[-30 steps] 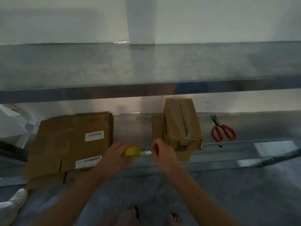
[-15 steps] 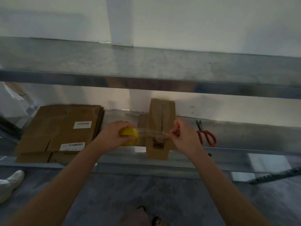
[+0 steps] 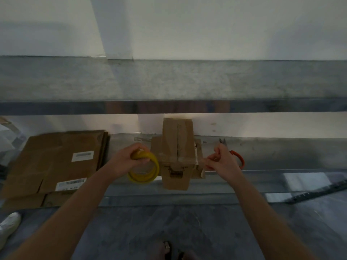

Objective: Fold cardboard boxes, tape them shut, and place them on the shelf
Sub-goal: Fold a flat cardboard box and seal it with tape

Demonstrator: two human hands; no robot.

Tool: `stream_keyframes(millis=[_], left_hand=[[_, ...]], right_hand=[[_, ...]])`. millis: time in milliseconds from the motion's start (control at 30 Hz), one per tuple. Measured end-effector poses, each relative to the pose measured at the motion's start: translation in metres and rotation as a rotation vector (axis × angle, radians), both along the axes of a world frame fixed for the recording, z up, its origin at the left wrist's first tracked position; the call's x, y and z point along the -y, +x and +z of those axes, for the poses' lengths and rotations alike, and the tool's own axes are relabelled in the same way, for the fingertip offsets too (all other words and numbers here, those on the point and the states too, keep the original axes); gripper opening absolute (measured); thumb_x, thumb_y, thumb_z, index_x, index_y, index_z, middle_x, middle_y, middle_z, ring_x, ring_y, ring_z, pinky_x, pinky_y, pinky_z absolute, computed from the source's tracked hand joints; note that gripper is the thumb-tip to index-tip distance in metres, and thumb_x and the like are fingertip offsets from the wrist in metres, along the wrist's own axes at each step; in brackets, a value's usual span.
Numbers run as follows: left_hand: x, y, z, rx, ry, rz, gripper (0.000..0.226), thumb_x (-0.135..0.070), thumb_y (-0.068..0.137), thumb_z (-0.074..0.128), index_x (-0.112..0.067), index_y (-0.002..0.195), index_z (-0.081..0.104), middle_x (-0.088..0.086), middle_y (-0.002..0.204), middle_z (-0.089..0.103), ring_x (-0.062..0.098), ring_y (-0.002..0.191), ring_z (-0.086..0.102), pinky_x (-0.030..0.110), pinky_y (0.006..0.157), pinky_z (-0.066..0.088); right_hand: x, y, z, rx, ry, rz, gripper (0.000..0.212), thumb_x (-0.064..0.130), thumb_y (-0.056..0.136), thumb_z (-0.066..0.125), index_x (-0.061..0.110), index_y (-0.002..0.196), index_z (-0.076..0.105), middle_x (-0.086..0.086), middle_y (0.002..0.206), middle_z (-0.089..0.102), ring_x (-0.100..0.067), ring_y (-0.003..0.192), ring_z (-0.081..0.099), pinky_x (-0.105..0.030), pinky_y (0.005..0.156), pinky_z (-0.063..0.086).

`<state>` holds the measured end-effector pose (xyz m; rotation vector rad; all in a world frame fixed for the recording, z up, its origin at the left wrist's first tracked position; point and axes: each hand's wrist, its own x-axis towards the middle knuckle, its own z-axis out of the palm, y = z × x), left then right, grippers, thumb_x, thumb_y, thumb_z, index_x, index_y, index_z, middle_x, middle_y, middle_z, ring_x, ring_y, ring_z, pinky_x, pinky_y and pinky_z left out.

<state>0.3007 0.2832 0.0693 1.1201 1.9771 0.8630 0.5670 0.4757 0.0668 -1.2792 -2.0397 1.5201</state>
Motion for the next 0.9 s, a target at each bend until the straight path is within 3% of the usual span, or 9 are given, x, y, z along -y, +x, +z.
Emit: stream_keyframes(millis=[167,333,433,567,733,900], left_hand=[[0.000,-0.002,-0.009,-0.050,-0.055,-0.026,0.047,-0.059,0.063,0.070,-0.045,0.106,0.062,-0.016,0.106,0.065,0.008,0.100,0.060,0.041,0.091,0.051],[-0.003,-0.011,-0.012,-0.151,-0.050,-0.052,0.032,-0.029,0.079,0.077,-0.039,0.105,0.062,-0.019,0.107,0.062,0.002,0.098,0.058,0.030,0.084,0.050],[-0.006,-0.016,-0.018,-0.160,-0.093,-0.071,0.032,-0.030,0.079,0.077,-0.041,0.105,0.062,-0.019,0.108,0.061,0.002,0.099,0.057,0.027,0.081,0.047],[-0.010,-0.020,-0.029,-0.114,-0.172,-0.084,0.043,-0.057,0.065,0.067,-0.045,0.106,0.060,-0.017,0.109,0.061,0.007,0.099,0.058,0.034,0.086,0.050],[-0.019,-0.016,-0.040,-0.089,-0.203,-0.084,0.034,-0.038,0.079,0.073,-0.039,0.109,0.059,-0.011,0.109,0.061,0.011,0.099,0.058,0.035,0.087,0.050],[-0.020,-0.012,-0.041,-0.070,-0.193,-0.056,0.029,-0.027,0.082,0.074,-0.036,0.106,0.061,-0.009,0.104,0.063,0.011,0.095,0.060,0.037,0.087,0.050]], right_hand=[[-0.007,0.006,-0.016,-0.032,-0.067,-0.022,0.038,0.001,0.084,0.072,0.013,0.085,0.036,-0.006,0.073,0.069,-0.008,0.060,0.068,-0.019,0.058,0.052],[-0.011,-0.003,-0.031,-0.041,-0.113,-0.026,0.040,0.002,0.083,0.075,0.013,0.087,0.036,-0.014,0.076,0.069,-0.015,0.063,0.068,-0.028,0.063,0.058],[-0.016,-0.008,-0.041,-0.064,-0.198,-0.032,0.043,0.002,0.082,0.075,0.012,0.093,0.035,-0.023,0.085,0.068,-0.015,0.063,0.067,-0.027,0.063,0.058],[-0.020,-0.011,-0.055,-0.061,-0.328,-0.060,0.044,0.001,0.083,0.074,0.013,0.095,0.034,-0.016,0.081,0.064,-0.016,0.063,0.066,-0.034,0.070,0.060],[-0.010,-0.020,-0.067,-0.143,-0.490,-0.111,0.029,-0.007,0.089,0.061,0.014,0.085,0.041,-0.005,0.078,0.062,-0.018,0.067,0.061,-0.031,0.066,0.052],[0.007,-0.023,-0.076,-0.221,-0.400,-0.120,0.032,-0.007,0.095,0.050,0.015,0.074,0.037,0.004,0.064,0.050,-0.012,0.060,0.046,-0.021,0.056,0.039]])
